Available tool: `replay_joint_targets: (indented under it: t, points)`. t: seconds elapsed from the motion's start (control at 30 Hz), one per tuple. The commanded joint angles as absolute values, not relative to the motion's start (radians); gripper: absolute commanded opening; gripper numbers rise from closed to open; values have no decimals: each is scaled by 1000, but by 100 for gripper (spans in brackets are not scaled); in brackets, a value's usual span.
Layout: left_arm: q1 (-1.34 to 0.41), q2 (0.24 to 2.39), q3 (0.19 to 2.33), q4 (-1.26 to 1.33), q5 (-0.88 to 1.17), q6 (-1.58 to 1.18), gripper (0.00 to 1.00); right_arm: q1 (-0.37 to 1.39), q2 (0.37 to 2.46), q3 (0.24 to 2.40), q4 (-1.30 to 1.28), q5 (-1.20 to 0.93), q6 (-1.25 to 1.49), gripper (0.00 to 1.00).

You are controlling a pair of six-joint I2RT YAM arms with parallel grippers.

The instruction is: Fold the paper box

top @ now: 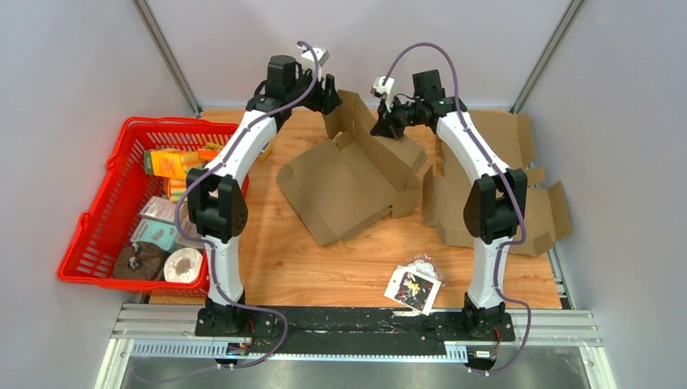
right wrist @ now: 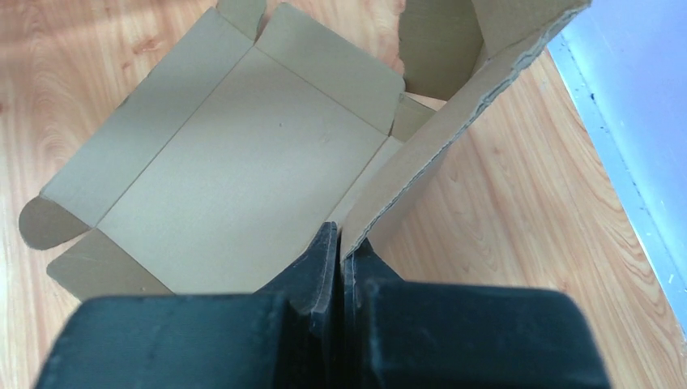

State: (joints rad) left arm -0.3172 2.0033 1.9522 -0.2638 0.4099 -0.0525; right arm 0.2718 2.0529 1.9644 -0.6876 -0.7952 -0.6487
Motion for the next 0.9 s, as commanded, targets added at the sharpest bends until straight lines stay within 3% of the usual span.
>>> replay_joint_targets:
  t: [0.0,0.13,0.23,0.37,0.5,0.63,0.7,0.73,0.77,0.87]
  points:
    - [-290,2052,2060,-319,607,31,69,271,2071,1988,-799,-827,-776,0]
    - [-288,2103,2102,-336,681,40,63,272,2079,1993,-804,-841,-781,0]
    - [-288,2083,2065,-298,641,38,46,273,2083,2005,-799,-857,-772,0]
    - [-291,1981,1826,-82,591,6,38,281,2086,2011,-782,-847,-769,0]
    - [-301,1908,1734,-25,480,5,16,296,2080,2000,-685,-750,-661,6]
    - [-307,1820,1609,73,323,-54,1,317,2020,1950,-537,-599,-435,28]
    - [-308,1760,1516,115,276,-104,0,330,1976,1933,-523,-491,-313,37]
    - [-310,1737,1484,161,241,-118,0,333,1958,1925,-514,-457,-273,65]
    - [-311,1714,1414,184,209,-161,0,336,1942,1918,-508,-333,-144,79]
    - [-325,1620,1278,257,88,-233,0,348,1904,1989,-630,-148,74,84]
